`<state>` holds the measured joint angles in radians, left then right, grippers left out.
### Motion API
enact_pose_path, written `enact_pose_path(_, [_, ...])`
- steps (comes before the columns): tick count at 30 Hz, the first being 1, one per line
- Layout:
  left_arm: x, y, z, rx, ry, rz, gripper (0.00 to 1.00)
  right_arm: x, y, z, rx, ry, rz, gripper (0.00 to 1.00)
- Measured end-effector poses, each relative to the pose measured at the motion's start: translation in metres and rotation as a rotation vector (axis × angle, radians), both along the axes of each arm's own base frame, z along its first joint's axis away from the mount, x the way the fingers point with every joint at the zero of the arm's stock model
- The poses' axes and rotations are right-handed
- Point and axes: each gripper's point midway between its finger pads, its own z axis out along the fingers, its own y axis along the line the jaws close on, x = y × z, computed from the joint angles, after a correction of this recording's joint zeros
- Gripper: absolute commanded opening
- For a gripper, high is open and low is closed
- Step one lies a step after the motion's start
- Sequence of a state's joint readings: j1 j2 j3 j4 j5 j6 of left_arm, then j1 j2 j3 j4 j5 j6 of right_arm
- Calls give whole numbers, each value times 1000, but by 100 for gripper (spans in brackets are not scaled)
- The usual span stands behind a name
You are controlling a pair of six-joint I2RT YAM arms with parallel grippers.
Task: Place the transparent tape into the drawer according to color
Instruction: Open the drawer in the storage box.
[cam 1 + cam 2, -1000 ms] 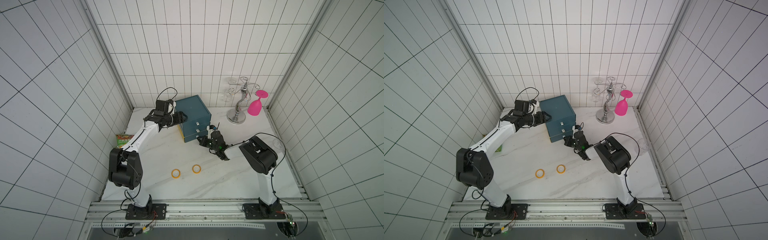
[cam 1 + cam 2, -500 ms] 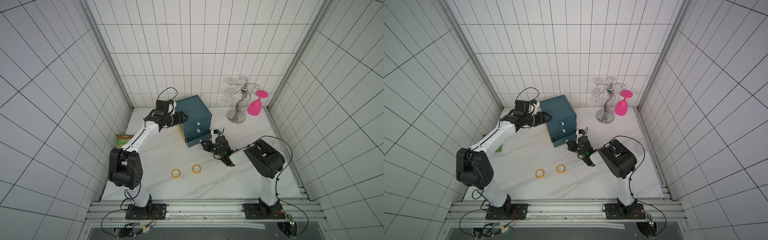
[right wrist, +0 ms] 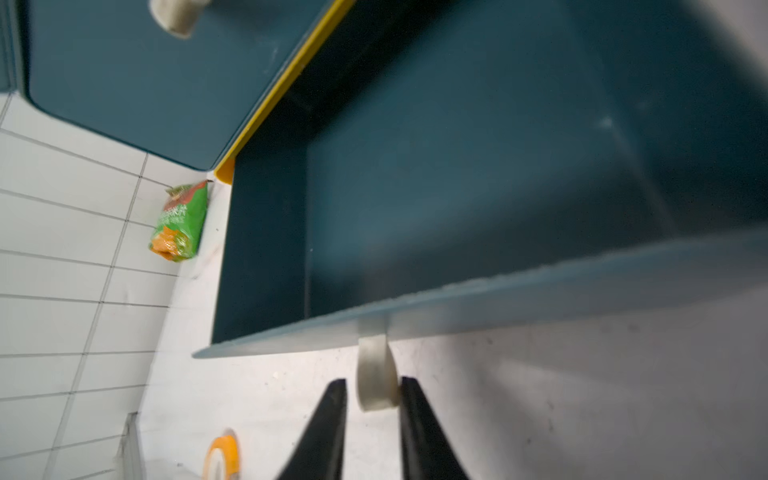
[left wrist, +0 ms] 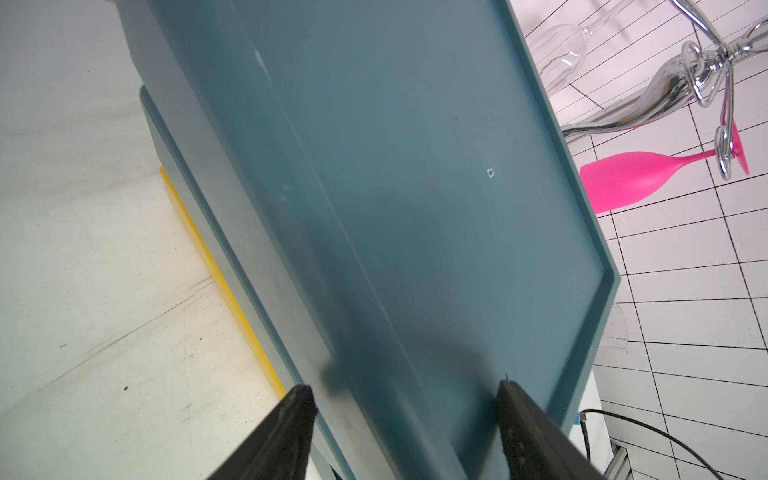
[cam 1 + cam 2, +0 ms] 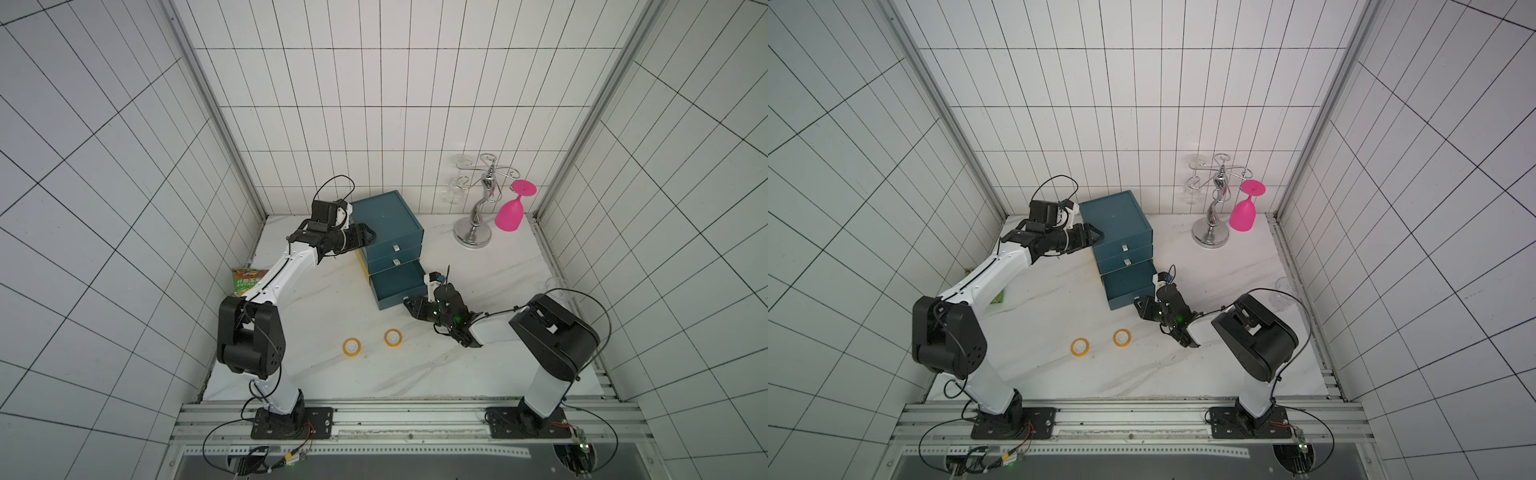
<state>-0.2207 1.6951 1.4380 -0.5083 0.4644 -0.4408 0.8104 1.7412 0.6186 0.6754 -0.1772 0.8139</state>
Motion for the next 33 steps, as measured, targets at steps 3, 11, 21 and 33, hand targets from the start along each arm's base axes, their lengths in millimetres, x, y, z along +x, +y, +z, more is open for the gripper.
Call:
enact_pose_path(3, [-5,1,-1,-1,6,4,88,-10,-3,6,-41,4,34,71])
enact_pose_path(11, [-35,9,8,-24,-4,21,98,-45,2,23,-205,12,216,99])
enact_pose_path(21, [-86,38,-14,-18,40,74,98,-76,2,18,-456,68,423,87])
enact_pose_path(33, [-144,56,-80,29,219,137,98,-94,10,-19,-711,133,557,72])
